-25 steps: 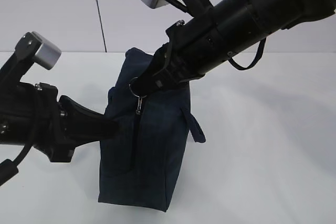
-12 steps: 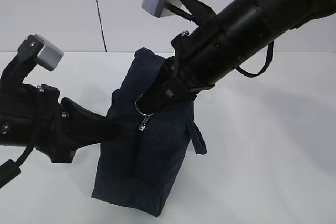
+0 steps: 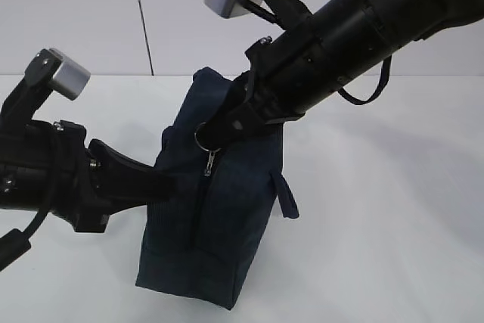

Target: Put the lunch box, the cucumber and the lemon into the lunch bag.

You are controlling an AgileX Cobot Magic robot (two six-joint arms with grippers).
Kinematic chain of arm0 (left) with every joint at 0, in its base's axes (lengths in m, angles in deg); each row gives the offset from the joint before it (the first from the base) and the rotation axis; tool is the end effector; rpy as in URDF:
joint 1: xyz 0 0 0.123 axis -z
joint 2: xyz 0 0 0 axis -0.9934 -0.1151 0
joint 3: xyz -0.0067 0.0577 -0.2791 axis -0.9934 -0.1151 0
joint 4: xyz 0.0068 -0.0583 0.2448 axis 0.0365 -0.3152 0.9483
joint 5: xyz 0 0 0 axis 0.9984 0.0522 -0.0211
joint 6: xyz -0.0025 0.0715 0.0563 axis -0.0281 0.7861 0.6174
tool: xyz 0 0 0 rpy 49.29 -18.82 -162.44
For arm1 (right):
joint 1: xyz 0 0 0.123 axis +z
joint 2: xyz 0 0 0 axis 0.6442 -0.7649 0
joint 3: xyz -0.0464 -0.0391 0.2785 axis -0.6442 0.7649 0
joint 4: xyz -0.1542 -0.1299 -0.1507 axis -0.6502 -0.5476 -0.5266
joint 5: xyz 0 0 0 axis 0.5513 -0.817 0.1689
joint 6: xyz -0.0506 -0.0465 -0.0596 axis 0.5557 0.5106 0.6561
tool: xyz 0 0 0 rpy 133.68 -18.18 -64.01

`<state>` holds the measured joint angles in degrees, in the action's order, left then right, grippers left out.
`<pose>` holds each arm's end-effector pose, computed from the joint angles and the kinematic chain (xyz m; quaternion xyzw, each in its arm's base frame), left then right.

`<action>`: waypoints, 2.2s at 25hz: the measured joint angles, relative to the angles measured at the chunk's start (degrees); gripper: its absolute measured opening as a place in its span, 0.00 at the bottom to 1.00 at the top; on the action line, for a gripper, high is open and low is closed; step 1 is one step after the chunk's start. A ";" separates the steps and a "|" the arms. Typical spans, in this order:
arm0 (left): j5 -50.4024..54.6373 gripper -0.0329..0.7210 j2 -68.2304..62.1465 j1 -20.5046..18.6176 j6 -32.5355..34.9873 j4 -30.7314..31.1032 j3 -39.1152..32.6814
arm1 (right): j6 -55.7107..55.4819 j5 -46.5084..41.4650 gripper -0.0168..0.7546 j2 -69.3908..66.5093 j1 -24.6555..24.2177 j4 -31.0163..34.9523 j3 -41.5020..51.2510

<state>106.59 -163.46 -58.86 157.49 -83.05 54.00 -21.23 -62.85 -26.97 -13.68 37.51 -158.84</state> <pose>0.1991 -0.1501 0.2227 0.3395 0.8034 -0.3485 0.3433 0.2956 0.2084 0.2879 -0.4602 0.7906 0.3151 0.2528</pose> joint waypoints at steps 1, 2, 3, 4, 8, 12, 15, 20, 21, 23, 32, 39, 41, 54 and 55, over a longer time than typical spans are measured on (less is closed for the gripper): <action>0.13 0.08 0.00 0.00 0.00 -0.14 0.00 | 0.00 0.88 0.05 0.00 0.00 -0.26 0.00; 0.25 0.08 0.00 0.00 0.00 -0.24 0.00 | 0.00 1.55 0.05 0.00 0.00 -0.61 0.00; 0.25 0.08 0.00 0.00 0.00 -0.36 0.00 | 0.00 2.24 0.05 0.00 0.00 -1.02 0.00; 0.25 0.08 0.00 0.00 0.00 -0.43 0.00 | 0.00 2.81 0.05 0.00 0.00 -1.41 0.00; 0.36 0.08 0.00 0.00 0.00 -0.86 0.00 | -0.10 4.86 0.05 0.00 0.00 -2.16 0.00; 0.36 0.08 0.00 0.00 0.00 -1.45 0.00 | -0.21 6.21 0.05 0.00 0.10 -2.00 0.00; 0.36 0.08 0.00 0.00 0.00 -1.45 0.00 | -0.21 5.12 0.05 0.00 0.10 -0.81 0.00; 0.36 0.10 0.00 0.00 0.00 -0.62 0.00 | -0.21 -0.54 0.05 0.00 0.00 -0.04 0.00; 0.25 0.10 0.00 0.00 0.00 -0.62 0.00 | -0.21 -0.81 0.05 0.00 0.00 -0.04 0.00; 0.25 0.13 -0.21 0.00 0.00 -0.59 0.00 | -0.21 -0.81 0.05 0.00 0.00 0.04 0.00; 1.30 0.42 -1.56 0.00 0.00 -0.12 0.00 | -0.21 -0.35 0.05 0.00 0.00 0.04 0.00; 1.30 0.41 -3.17 0.00 0.00 0.59 0.00 | -0.21 0.01 0.05 0.00 0.00 -0.07 0.00; 1.30 0.38 -3.83 0.00 0.00 0.64 0.00 | -0.21 0.13 0.05 0.00 0.00 -0.07 0.00; 1.57 0.07 -4.08 0.00 -0.77 2.33 0.00 | -0.21 0.35 0.05 0.00 0.00 -0.42 0.00; 1.57 0.07 -4.08 0.00 -0.77 2.33 0.00 | -0.21 0.35 0.05 0.10 0.00 -0.42 0.00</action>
<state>108.16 -167.54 -58.86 156.72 -80.71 54.00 -21.45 -62.50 -26.87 -13.67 37.09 -158.84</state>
